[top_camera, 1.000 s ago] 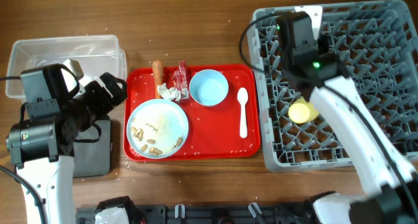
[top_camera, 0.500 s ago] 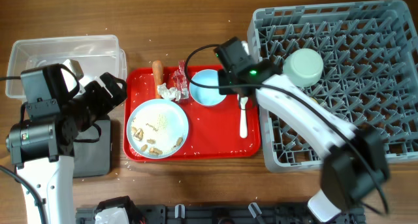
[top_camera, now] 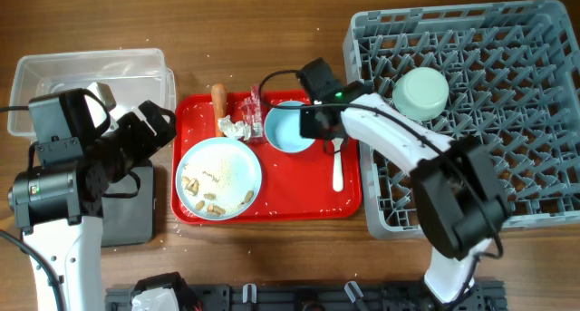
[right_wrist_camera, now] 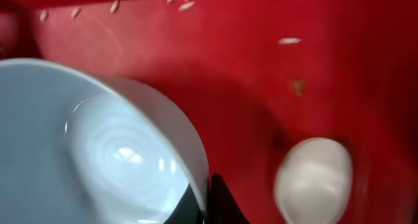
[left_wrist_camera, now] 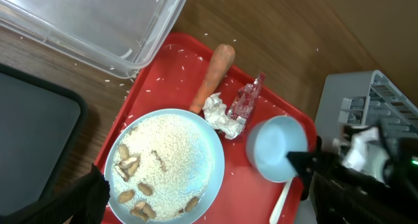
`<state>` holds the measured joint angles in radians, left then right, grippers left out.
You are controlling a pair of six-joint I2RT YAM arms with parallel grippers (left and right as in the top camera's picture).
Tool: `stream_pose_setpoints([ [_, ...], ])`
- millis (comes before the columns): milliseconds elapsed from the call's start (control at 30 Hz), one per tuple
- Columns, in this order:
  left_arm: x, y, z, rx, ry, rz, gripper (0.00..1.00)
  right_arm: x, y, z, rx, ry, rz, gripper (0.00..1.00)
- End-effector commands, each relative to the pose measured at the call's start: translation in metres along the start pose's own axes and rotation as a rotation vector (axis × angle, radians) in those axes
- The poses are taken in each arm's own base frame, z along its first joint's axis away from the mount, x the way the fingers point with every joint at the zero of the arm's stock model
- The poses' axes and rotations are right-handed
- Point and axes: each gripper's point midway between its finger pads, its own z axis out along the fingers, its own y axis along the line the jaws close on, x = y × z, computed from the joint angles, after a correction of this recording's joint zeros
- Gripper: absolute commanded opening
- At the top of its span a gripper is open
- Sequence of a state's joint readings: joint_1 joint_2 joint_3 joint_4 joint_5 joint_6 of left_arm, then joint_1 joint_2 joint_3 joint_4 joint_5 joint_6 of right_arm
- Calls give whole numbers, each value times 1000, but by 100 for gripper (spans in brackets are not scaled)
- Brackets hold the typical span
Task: Sort waste into correct bins and load items into the dishwasher rack
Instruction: 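Grasp the light-blue bowl on the red tray with the right gripper, then carry the light-blue bowl to the rack's far corner and release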
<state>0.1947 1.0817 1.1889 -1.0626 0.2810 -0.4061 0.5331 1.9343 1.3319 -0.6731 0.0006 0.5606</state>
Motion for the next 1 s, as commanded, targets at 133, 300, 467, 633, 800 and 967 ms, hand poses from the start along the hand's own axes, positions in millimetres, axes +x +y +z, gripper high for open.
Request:
stream_pose_setpoints([
  [133,-6,-1,-4,-3,-22,-5,100,-76,-92,-185,327,-563,91,4],
  [300,-6,-1,-4,-3,-22,-5,100,-76,-186,-297,862,-863,264,4],
  [467,-6,-1,-4,-3,-22,-5,100,-67,-250,-332,1203,-864,387,4],
  [633,-6,-1,-4,-3,-22,-6,100,-68,-312,-308,1356,-676,409,4],
  [800,-6,-1,-4,-3,-22,-5,100,-76,-361,-275,1414,-505,379,4],
  [967,-6,-1,-4,-3,-22,-6,100,-84,-383,-238,1404,-394,311,4],
])
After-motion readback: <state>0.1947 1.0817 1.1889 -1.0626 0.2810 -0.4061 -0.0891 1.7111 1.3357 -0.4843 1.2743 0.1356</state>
